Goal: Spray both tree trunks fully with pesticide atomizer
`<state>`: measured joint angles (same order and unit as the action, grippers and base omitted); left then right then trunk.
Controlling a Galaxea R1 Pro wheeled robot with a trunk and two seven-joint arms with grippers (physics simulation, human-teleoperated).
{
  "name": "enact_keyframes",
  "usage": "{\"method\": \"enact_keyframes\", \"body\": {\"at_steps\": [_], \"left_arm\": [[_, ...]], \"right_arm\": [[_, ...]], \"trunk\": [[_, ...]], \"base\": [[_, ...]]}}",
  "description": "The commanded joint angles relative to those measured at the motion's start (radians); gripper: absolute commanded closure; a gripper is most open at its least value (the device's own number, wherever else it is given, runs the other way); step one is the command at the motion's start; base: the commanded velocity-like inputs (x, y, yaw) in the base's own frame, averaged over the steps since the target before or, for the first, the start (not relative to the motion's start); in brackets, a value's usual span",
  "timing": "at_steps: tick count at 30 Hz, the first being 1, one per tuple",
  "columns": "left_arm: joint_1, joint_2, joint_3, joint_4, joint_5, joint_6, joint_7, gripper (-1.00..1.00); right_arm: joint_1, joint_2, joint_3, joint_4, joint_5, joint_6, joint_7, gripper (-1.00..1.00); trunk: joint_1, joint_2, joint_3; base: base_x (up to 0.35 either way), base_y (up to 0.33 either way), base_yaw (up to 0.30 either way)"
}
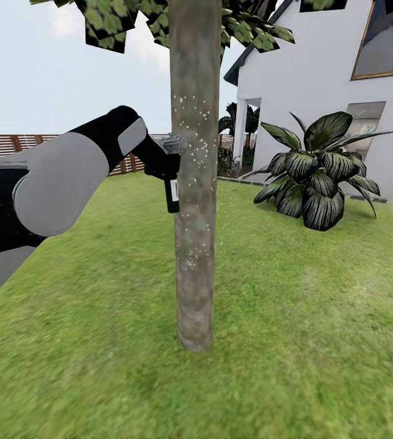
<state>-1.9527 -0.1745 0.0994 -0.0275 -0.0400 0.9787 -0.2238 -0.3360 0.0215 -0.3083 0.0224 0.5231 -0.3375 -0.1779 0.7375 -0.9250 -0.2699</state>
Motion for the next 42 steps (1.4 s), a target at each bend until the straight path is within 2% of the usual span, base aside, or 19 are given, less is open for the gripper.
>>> {"method": "enact_keyframes", "body": {"at_steps": [1,10,13,17,24,27,33,35,37,42], "left_arm": [[0.0,0.0,0.0,0.0,0.001,0.0,0.0,1.0],[0.015,0.0,0.0,0.001,0.0,-0.016,0.001,1.0],[0.04,0.0,0.0,0.0,0.0,-0.031,0.003,1.0],[0.085,0.0,0.0,0.001,0.0,-0.084,0.005,1.0],[0.147,0.0,0.001,0.0,-0.002,-0.097,0.01,1.0],[0.175,0.0,0.001,0.0,-0.003,-0.151,0.012,1.0],[0.224,0.0,0.001,0.0,-0.003,-0.183,0.015,1.0],[0.24,0.0,0.001,0.0,-0.004,-0.206,0.029,1.0],[0.262,0.0,0.001,0.0,-0.003,-0.247,0.075,1.0],[0.292,0.0,0.002,0.001,-0.003,-0.267,0.102,1.0]], "right_arm": [[0.0,0.0,0.0,0.0,0.0,0.0,0.0,-1.0],[0.0,0.0,0.0,0.0,0.0,0.0,0.0,-1.0],[0.0,0.0,0.0,0.0,0.0,0.0,0.0,-1.0],[0.0,0.0,0.0,0.0,0.0,0.0,0.0,-1.0],[0.0,0.0,0.0,0.0,0.0,0.0,0.0,-1.0],[0.0,0.0,0.0,0.0,0.0,0.0,0.0,-1.0],[0.0,0.0,0.0,0.0,0.0,0.0,0.0,-1.0],[0.0,0.0,0.0,0.0,0.0,0.0,0.0,-1.0],[0.0,0.0,0.0,0.0,0.0,0.0,0.0,-1.0],[0.0,0.0,0.0,0.0,0.0,0.0,0.0,-1.0]], "trunk": [[0.0,0.0,0.0],[0.0,0.0,0.0],[0.0,0.0,0.0],[0.0,0.0,0.0],[0.0,0.0,0.0],[0.0,0.0,0.0],[0.0,0.0,0.0],[0.0,0.0,0.0],[0.0,0.0,0.0],[0.0,0.0,0.0]], "base": [[-0.209,0.0,0.0],[-0.053,0.0,0.0],[-0.002,0.0,0.0],[0.0,0.0,0.0],[0.0,0.0,0.0],[0.0,0.0,0.0],[0.0,0.0,0.0],[0.0,0.0,0.0],[0.0,0.0,0.0],[0.0,0.0,0.0]]}}
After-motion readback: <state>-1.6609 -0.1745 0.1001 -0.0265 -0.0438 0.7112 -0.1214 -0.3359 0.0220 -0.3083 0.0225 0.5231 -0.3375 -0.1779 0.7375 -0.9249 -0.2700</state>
